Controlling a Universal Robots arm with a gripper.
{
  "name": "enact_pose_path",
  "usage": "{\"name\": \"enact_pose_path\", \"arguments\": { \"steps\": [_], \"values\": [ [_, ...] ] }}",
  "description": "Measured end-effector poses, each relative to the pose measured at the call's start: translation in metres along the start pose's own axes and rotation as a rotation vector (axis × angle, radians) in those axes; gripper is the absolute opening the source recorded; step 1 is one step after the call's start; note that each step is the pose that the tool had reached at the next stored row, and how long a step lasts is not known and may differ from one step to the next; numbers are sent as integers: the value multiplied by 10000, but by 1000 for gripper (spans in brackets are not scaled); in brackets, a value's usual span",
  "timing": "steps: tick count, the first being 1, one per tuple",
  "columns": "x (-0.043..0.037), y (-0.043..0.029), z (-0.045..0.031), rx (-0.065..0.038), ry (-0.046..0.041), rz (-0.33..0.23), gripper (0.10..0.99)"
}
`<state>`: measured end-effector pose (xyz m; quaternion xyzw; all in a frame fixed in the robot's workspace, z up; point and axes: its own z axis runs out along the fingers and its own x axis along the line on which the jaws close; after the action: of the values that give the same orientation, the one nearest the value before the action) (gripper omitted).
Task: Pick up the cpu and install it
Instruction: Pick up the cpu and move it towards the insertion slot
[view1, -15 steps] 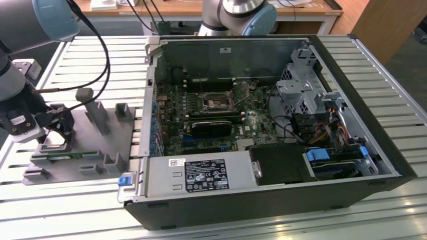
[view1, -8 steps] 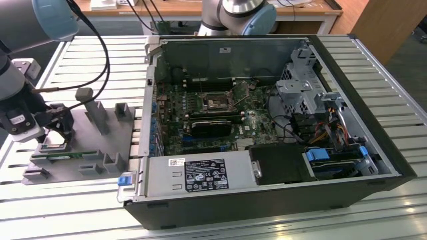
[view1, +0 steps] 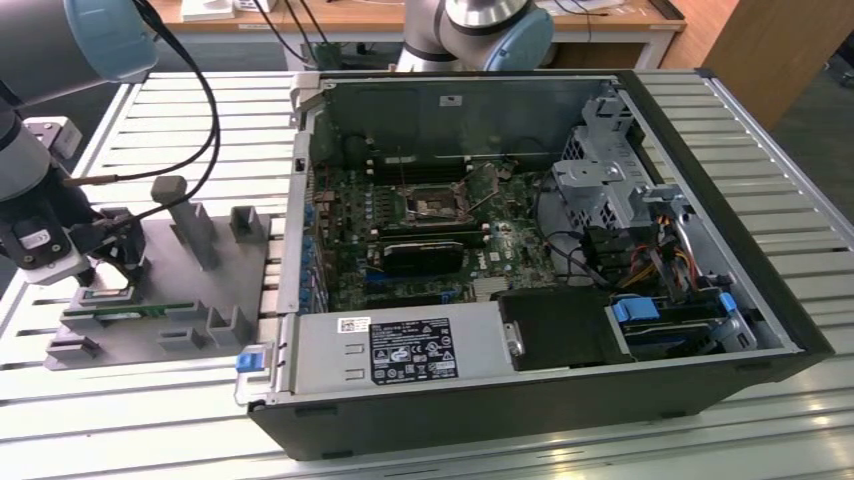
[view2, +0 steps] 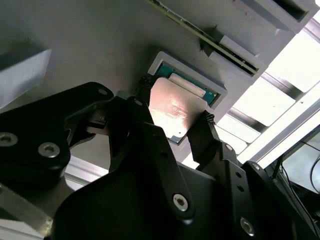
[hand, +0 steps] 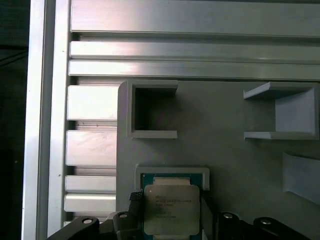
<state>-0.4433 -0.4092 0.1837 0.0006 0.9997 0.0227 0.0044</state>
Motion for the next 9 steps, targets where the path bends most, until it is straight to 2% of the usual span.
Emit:
{"name": "enact_pose_path", "arguments": {
  "steps": [4, 9],
  "values": [
    [0, 0, -1, 0, 1, 0, 541],
    [0, 2, -45, 0, 1, 0, 541]
  ]
}}
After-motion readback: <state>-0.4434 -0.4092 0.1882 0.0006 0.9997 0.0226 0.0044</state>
